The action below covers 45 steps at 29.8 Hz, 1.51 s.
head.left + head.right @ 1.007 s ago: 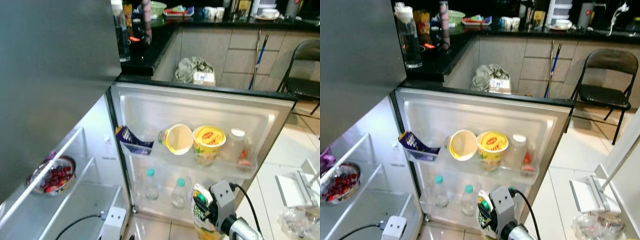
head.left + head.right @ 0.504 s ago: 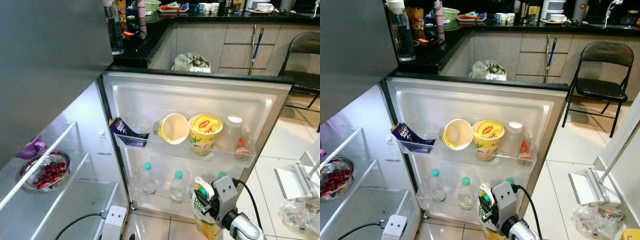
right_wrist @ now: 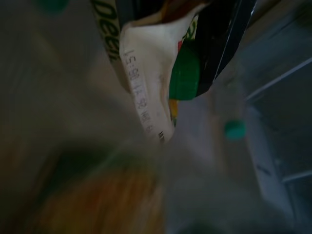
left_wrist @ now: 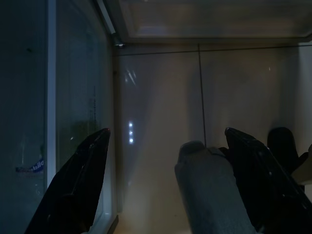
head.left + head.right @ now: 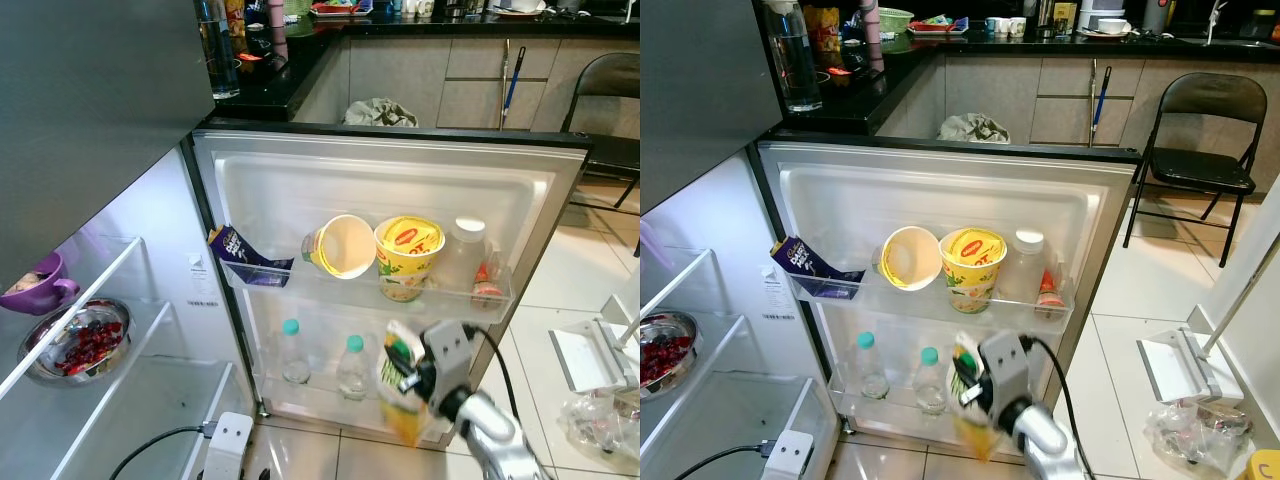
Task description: Restocking fridge
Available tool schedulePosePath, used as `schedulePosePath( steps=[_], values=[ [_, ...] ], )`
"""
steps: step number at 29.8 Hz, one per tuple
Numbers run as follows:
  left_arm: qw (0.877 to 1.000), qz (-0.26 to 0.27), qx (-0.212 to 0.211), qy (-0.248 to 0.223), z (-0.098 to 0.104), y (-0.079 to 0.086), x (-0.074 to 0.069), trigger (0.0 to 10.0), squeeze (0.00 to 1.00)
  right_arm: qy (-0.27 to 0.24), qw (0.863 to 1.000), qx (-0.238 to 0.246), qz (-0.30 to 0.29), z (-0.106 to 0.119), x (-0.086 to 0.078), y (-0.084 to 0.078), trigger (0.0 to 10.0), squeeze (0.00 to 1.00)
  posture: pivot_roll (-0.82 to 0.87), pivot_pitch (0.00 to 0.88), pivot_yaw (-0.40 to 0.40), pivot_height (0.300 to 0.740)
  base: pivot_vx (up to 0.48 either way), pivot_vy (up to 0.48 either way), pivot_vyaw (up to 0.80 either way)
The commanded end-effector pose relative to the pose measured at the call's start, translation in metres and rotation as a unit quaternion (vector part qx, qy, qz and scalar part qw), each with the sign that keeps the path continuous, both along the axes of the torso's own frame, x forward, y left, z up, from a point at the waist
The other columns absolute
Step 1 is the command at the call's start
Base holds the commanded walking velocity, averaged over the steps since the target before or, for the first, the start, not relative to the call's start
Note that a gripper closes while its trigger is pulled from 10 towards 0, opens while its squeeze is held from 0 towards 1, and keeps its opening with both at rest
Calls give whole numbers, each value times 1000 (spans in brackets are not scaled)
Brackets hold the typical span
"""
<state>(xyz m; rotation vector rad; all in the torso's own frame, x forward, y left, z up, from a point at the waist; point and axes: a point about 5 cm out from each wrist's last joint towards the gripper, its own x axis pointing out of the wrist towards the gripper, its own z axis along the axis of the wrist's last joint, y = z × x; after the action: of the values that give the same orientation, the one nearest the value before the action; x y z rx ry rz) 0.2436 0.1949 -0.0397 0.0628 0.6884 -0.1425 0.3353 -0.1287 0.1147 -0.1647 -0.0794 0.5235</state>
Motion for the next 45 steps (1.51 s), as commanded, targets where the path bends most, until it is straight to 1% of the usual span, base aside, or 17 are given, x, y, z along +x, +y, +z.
schedulePosePath(
  steps=[1, 5, 8, 14, 16, 19, 23, 29, 32, 33, 36, 40, 41, 42, 43, 44, 45],
  values=[
    [1000, -1, 9, 12, -4, 6, -6, 10000, 0, -11, 1000, -7, 2, 5, 1, 2, 10000, 0, -106, 134, 17, 626, 0, 0, 0],
    [1000, -3, 9, 13, -4, 7, -8, 10000, 0, -20, 996, -82, 35, 10, 3, 11, 10000, 0, -108, 137, 18, 626, 0, 0, 0],
    [1000, -3, 9, 14, -4, 7, -8, 10000, 0, -16, 996, -83, 29, 9, 3, 12, 10000, 0, -110, 140, 20, 626, 0, 0, 0],
    [1000, -5, 10, 16, -5, 6, -8, 10000, 0, -9, 998, -58, -6, -2, 2, 20, 10000, 0, -110, 146, 22, 626, 0, 0, 0],
    [1000, -5, 10, 16, -5, 6, -8, 10000, 0, -9, 998, -58, -6, -2, 2, 20, 10000, 0, -110, 146, 22, 626, 0, 0, 0],
    [1000, -6, 11, 17, -5, 7, -9, 10000, 0, -11, 999, -38, -35, -9, 1, 24, 10000, 0, -102, 157, 23, 626, 0, 0, 0],
    [1000, -6, 12, 18, -5, 8, -10, 10000, 0, -8, 998, -16, -63, -13, 1, 22, 10000, 0, -96, 162, 24, 626, 0, 0, 0],
    [1000, -7, 14, 19, -6, 9, -11, 10000, 0, -14, 996, 16, -87, -10, 4, 18, 10000, 0, -90, 161, 27, 626, 0, 0, 0],
    [1000, -8, 17, 18, -6, 10, -11, 10000, 0, -44, 993, 34, -108, -2, 7, 16, 10000, 0, -89, 160, 29, 626, 0, 0, 0],
    [1000, -8, 17, 18, -6, 10, -11, 10000, 0, -44, 993, 34, -108, -2, 7, 16, 10000, 0, -89, 160, 29, 626, 0, 0, 0],
    [1000, -9, 18, 17, -5, 11, -10, 10000, 0, -57, 992, 50, -100, 3, 8, 20, 10000, 0, -89, 157, 32, 626, 0, 0, 0],
    [1000, -14, 17, 14, -4, 9, -9, 10000, 0, -46, 995, 90, -8, 5, 2, 48, 10000, 0, -90, 155, 33, 626, 0, 0, 0],
    [1000, -14, 17, 14, -4, 9, -8, 10000, 0, -43, 995, 94, 3, 5, 1, 53, 10000, 0, -90, 152, 36, 626, 0, 0, 0],
    [1000, -14, 17, 14, -4, 9, -8, 10000, 0, -43, 995, 94, 3, 5, 1, 53, 10000, 0, -90, 152, 36, 626, 0, 0, 0],
    [1000, -15, 17, 14, -4, 9, -8, 10000, 0, -41, 994, 100, 13, 5, 1, 58, 10000, 0, -90, 152, 36, 626, 0, 0, 0],
    [1000, -15, 17, 14, -4, 9, -8, 10000, 0, -41, 994, 100, 13, 5, 1, 58, 10000, 0, -90, 152, 36, 626, 0, 0, 0],
    [1000, -15, 17, 14, -3, 9, -8, 10000, 0, -40, 993, 106, 25, 6, 0, 65, 10000, 0, -87, 151, 35, 626, 0, 0, 0]
  ],
)
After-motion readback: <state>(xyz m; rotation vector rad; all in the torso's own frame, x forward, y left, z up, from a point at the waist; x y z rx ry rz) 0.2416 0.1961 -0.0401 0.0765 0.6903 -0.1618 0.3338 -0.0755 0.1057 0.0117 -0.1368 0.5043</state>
